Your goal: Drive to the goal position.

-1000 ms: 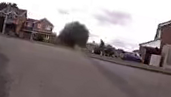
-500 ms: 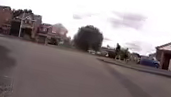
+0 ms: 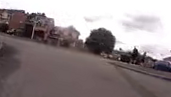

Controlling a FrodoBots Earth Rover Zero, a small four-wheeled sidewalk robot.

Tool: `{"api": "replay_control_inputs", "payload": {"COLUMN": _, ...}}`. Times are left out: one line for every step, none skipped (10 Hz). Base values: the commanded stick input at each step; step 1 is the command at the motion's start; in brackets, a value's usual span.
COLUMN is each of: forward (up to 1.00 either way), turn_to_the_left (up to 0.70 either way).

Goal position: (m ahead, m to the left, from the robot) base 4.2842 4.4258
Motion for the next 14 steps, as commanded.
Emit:
{"api": "replay_control_inputs", "payload": {"forward": 0.99, "turn_to_the_left": 0.40}}
{"api": "replay_control_inputs", "payload": {"forward": 0.99, "turn_to_the_left": 0.40}}
{"api": "replay_control_inputs", "payload": {"forward": 0.99, "turn_to_the_left": 0.40}}
{"api": "replay_control_inputs", "payload": {"forward": 0.99, "turn_to_the_left": 0.40}}
{"api": "replay_control_inputs", "payload": {"forward": 0.99, "turn_to_the_left": 0.40}}
{"api": "replay_control_inputs", "payload": {"forward": 0.99, "turn_to_the_left": 0.40}}
{"api": "replay_control_inputs", "payload": {"forward": 0.99, "turn_to_the_left": 0.40}}
{"api": "replay_control_inputs", "payload": {"forward": 0.99, "turn_to_the_left": 0.40}}
{"api": "replay_control_inputs", "payload": {"forward": 0.99, "turn_to_the_left": 0.40}}
{"api": "replay_control_inputs", "payload": {"forward": 0.99, "turn_to_the_left": 0.40}}
{"api": "replay_control_inputs", "payload": {"forward": 0.99, "turn_to_the_left": 0.40}}
{"api": "replay_control_inputs", "payload": {"forward": 0.99, "turn_to_the_left": 0.40}}
{"api": "replay_control_inputs", "payload": {"forward": 0.99, "turn_to_the_left": 0.26}}
{"api": "replay_control_inputs", "payload": {"forward": 0.99, "turn_to_the_left": 0.03}}
